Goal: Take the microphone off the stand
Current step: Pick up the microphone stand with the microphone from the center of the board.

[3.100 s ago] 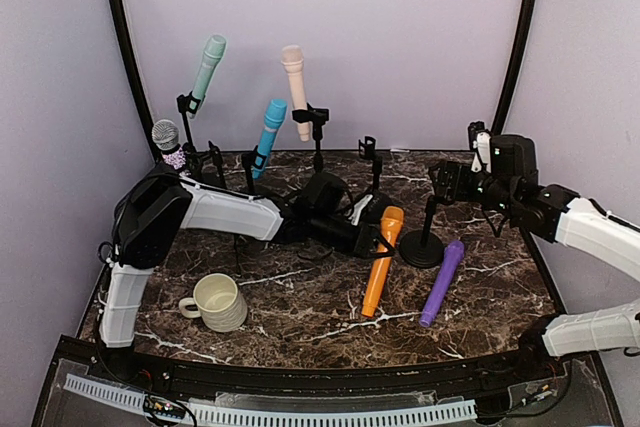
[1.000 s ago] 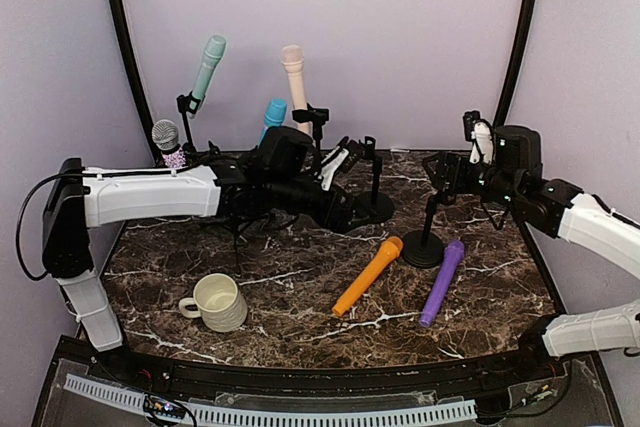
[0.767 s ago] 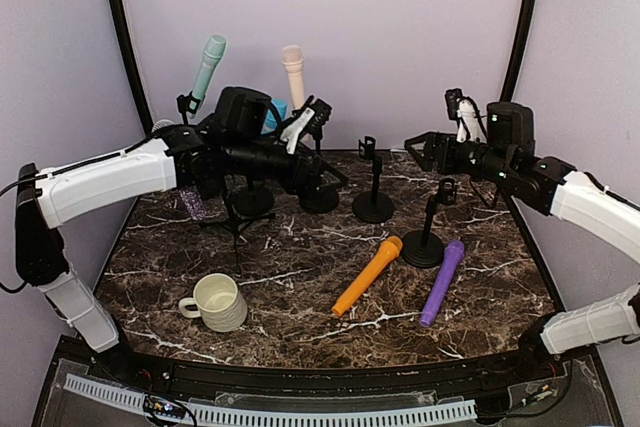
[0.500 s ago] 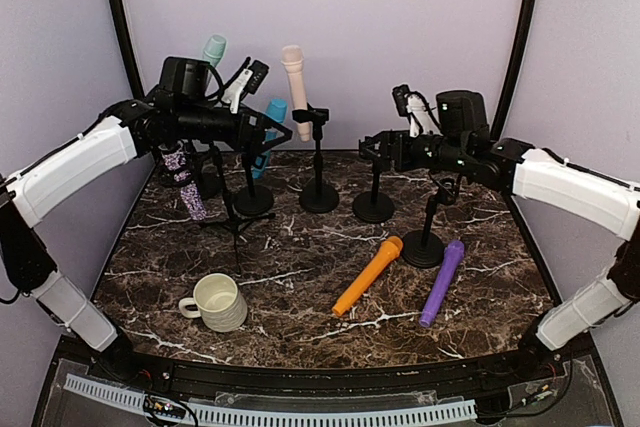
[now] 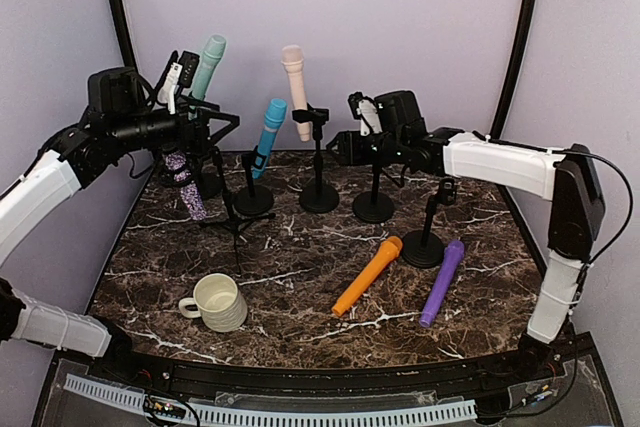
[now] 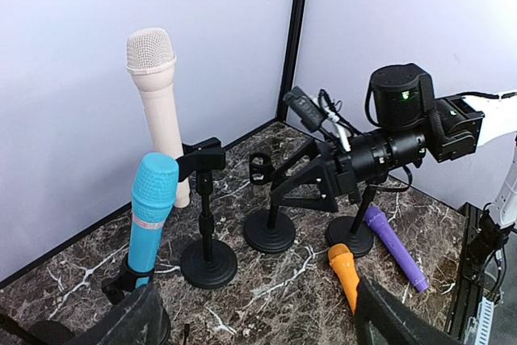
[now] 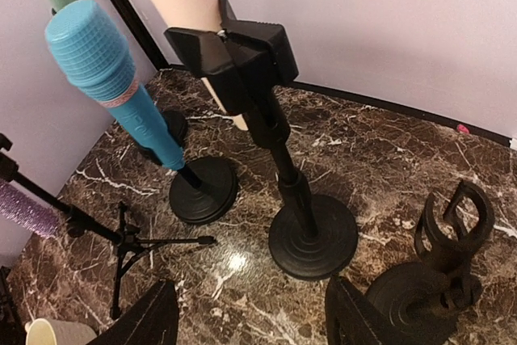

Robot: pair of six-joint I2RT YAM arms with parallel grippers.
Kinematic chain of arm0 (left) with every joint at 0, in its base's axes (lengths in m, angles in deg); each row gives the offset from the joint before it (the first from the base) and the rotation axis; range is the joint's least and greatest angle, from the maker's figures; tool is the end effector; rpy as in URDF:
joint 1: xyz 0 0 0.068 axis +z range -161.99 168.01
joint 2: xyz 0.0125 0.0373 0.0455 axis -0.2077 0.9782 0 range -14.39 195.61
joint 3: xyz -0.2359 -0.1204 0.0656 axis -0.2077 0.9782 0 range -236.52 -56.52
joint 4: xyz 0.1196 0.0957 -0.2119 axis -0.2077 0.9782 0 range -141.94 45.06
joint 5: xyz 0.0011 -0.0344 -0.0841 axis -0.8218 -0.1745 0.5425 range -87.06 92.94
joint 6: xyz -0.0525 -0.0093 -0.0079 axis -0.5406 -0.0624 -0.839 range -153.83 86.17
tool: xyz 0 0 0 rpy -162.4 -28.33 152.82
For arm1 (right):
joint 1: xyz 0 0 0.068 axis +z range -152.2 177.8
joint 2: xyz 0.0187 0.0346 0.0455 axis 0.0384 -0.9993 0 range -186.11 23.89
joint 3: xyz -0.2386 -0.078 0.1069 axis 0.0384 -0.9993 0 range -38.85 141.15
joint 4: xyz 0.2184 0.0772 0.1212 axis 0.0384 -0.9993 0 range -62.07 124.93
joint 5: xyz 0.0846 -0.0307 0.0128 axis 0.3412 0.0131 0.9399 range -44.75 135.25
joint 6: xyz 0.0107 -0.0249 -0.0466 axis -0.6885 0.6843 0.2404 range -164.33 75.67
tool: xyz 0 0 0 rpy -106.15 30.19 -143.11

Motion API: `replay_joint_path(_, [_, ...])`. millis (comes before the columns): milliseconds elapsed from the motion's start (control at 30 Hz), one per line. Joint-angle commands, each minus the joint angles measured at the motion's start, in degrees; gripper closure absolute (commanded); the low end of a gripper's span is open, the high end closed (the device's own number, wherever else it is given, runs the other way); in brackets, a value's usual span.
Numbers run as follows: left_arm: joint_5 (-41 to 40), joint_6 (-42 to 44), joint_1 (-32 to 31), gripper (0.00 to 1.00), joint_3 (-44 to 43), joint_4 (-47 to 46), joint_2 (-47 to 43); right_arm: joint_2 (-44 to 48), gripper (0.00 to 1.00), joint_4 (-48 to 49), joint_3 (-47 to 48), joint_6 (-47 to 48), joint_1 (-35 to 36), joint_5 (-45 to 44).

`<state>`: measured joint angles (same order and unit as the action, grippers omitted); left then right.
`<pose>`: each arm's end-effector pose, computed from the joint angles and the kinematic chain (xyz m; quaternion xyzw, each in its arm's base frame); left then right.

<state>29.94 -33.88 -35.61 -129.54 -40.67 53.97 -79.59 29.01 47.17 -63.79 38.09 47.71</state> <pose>0.2380 -0.1217 0.4265 0.3003 0.6790 -0.3033 0.5973 0.3300 0.2816 0.3105 -0.1626 0.8196 0.2891 0.4672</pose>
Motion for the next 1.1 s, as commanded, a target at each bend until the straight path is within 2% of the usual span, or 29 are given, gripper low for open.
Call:
replay_joint_path(0, [0.6,0.3,0.2,0.15,3.8,-4.9,-0.3,-5.4,0.39,2.5,7.1,1.2,0.3,-2.3])
replay_joint_path(133, [1.0,0.3,0.2,0.15,4.1,-5.1,0.4,-10.2,0.41,3.2,11.4,3.1,0.3,-4.6])
replay_joint_path(333, [-0.8,0.7,0.2,0.15,4.0,-4.4,0.3,-15.2,0.45,5.4,15.5,5.3,0.3,-3.4])
replay_joint_path(567, [-1.0,1.1,0.2,0.15,3.9,-4.1,0.7,-18.3,0.51,11.3,17.0,8.3,0.3,-2.7])
replay_joint_path(767, [-1.2,1.2,0.2,0.15,3.9,-4.0,0.8,-21.7,0.57,10.8,20.8,11.7,0.1,-4.6])
replay_joint_path(1067, [-1.5,1.3,0.2,0.15,3.9,-3.9,0.9,-22.9,0.64,13.1,21.5,11.8,-0.7,-3.3])
